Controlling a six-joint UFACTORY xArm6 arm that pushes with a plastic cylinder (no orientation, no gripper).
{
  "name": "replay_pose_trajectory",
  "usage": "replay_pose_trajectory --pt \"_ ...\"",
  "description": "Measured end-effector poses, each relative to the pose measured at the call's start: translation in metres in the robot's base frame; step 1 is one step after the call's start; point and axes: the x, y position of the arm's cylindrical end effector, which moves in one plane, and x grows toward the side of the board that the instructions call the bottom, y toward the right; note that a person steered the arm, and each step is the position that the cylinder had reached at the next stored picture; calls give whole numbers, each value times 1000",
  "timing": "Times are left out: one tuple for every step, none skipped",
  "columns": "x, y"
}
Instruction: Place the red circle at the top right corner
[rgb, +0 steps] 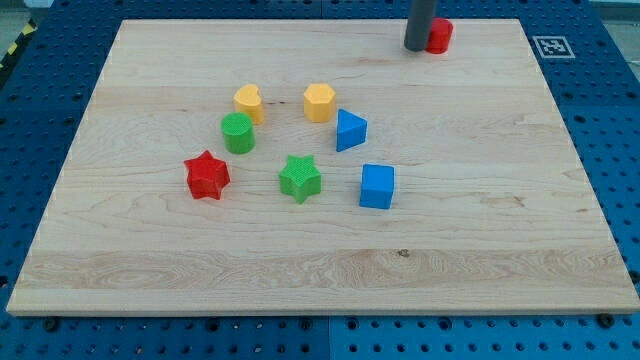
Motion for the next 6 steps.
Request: replay_pose_trajectory --pt "0 37" --pt "0 50" --pt "24 19" --pt "60 -10" --pt "63 -11" --pt "63 -11"
